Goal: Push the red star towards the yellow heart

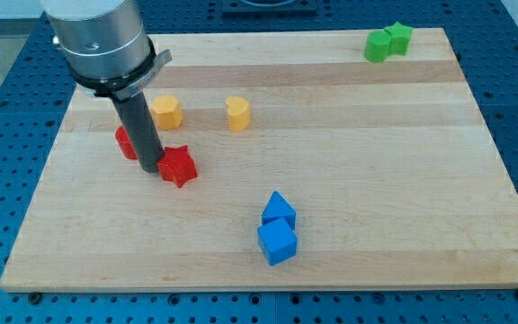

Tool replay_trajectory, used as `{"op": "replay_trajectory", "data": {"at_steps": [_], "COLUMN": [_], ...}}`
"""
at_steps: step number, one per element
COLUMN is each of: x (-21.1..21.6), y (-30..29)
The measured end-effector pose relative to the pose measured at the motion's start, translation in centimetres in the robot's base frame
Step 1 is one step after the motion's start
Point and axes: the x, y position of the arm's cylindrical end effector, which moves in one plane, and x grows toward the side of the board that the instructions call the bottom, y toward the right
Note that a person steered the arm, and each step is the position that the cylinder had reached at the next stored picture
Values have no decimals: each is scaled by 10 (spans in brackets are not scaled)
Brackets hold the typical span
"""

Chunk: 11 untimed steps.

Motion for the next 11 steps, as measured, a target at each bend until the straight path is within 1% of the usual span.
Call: {"op": "replay_trajectory", "data": {"at_steps": [1,2,3,4,5,6,7,8,9,10,11], "x": [1,23,37,23,-2,-6,38,61,24,-15,-15], "y": [-4,-28,-12,21,54,52,21,-29,-72,-83,-78]}}
